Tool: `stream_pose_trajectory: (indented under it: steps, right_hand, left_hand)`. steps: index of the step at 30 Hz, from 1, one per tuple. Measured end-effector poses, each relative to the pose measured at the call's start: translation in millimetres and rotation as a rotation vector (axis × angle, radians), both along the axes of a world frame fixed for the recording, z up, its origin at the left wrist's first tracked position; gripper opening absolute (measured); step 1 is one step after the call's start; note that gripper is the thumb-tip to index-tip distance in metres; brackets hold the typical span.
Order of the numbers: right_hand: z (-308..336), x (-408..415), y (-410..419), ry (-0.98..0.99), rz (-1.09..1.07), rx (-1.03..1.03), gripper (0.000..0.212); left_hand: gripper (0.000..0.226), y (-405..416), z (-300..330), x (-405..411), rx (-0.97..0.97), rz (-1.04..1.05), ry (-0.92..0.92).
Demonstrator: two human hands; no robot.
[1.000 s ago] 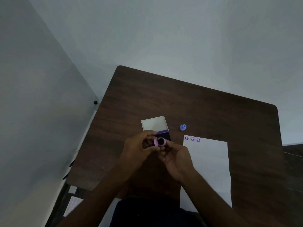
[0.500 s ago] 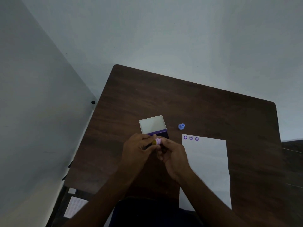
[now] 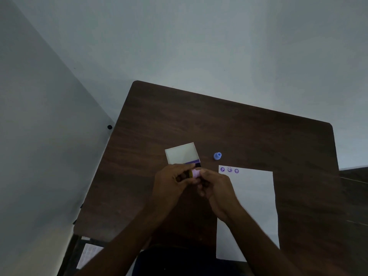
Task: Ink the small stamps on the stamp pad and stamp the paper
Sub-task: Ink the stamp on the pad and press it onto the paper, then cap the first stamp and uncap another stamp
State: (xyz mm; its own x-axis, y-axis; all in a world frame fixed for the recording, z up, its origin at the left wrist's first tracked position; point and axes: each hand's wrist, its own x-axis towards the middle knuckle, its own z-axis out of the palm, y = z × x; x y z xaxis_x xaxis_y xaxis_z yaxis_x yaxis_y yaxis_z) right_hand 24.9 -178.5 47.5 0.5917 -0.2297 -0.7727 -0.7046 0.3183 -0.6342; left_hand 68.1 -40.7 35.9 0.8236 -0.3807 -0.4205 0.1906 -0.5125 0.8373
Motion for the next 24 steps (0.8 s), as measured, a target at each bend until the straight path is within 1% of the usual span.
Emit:
stream_pose_trajectory:
  steps: [2,3,4,7,10,13,15,17,19,20,22,24]
  right_hand:
    - [-1,-5,-9,-0.067,-0.085,-0.071,0.02]
    - [-2,-6,-15,-0.083,-0.102,-0.149,0.02]
    - [-4,-5,-22,-0.097,-0.101,-0.228,0.018]
    - [-11,3,-42,-0.142,-0.029,-0.431,0.022]
    - [-25,16,-60,-0.185,0.043,-0.634,0.017]
    - [-38,36,-71,-0.198,0.14,-0.81,0.014]
    - [-47,50,-76,-0.252,0.287,-0.944,0.014]
    - [-55,62,-79,-0.292,0.459,-1.059,0.022]
    - [-62,71,-80,-0.251,0.58,-1.155,0.03]
    - [-66,74,-81,-0.222,0.624,-1.21,0.031]
    - [-74,77,-81,-0.174,0.69,-1.289,0.027]
    - [-79,79,-80,-0.139,0.737,-1.303,0.024]
  left_hand:
    - [0.05,-4,-2,5,0.046,0.007,-0.079]
    - [0.058,-5,-5,6,0.085,0.008,-0.111]
    - [0.06,-7,-7,6,0.112,0.004,-0.12]
    - [0.053,-18,-14,-2,0.135,-0.022,-0.093]
    - [0.048,-32,-22,-4,0.168,-0.049,-0.156]
    - [0.043,-39,-27,3,0.141,-0.045,-0.178]
    - [0.039,-39,-29,7,0.124,-0.055,-0.189]
    - [0.037,-38,-31,9,0.106,-0.057,-0.199]
    - [0.036,-34,-32,10,0.095,-0.049,-0.195]
    - [0.035,-33,-33,11,0.092,-0.047,-0.191]
    - [0.035,-30,-36,10,0.09,-0.046,-0.178]
    - [0.034,-30,-36,9,0.082,-0.04,-0.145]
